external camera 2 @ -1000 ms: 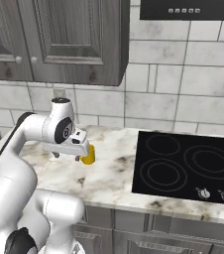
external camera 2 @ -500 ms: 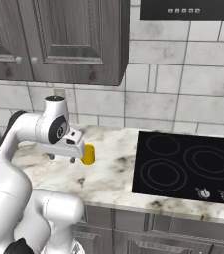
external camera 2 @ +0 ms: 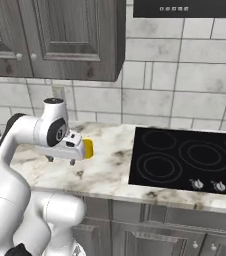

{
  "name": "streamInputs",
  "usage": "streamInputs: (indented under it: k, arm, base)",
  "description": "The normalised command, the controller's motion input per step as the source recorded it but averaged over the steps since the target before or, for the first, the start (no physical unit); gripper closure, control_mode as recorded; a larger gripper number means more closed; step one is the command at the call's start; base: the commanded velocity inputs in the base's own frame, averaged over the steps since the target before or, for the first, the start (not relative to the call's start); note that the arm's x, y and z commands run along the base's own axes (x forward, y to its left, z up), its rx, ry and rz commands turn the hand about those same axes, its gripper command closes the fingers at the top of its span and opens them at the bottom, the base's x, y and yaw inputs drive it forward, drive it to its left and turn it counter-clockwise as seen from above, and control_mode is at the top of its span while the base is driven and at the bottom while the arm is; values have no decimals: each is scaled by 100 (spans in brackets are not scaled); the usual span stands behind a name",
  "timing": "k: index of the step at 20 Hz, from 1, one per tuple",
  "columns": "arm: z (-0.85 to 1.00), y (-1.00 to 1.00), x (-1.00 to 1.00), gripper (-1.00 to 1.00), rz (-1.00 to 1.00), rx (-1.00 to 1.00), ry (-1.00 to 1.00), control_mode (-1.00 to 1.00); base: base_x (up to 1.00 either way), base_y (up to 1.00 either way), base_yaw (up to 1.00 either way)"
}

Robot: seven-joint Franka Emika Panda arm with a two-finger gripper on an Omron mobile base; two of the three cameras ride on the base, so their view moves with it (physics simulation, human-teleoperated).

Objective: Clear the mugs and bowl far away from the sink.

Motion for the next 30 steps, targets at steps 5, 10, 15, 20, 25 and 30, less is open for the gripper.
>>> streamInputs:
  k: [5, 10, 15, 20, 25, 30]
  arm:
    - [0, 0, 0, -100, 0, 0, 0, 100]
    - [0, 0, 0, -100, 0, 0, 0, 100]
    - [0, 0, 0, -100, 0, 0, 0, 100]
    - [0, 0, 0, -100, 0, 0, 0, 100]
    - [0, 0, 0, -100, 0, 0, 0, 100]
    - [0, 0, 0, -100, 0, 0, 0, 100]
  base:
    - [-17, -24, -53]
    - [0, -9, -81]
    - [0, 0, -91]
    - [0, 0, -94]
    - [0, -14, -93]
    - [0, -22, -91]
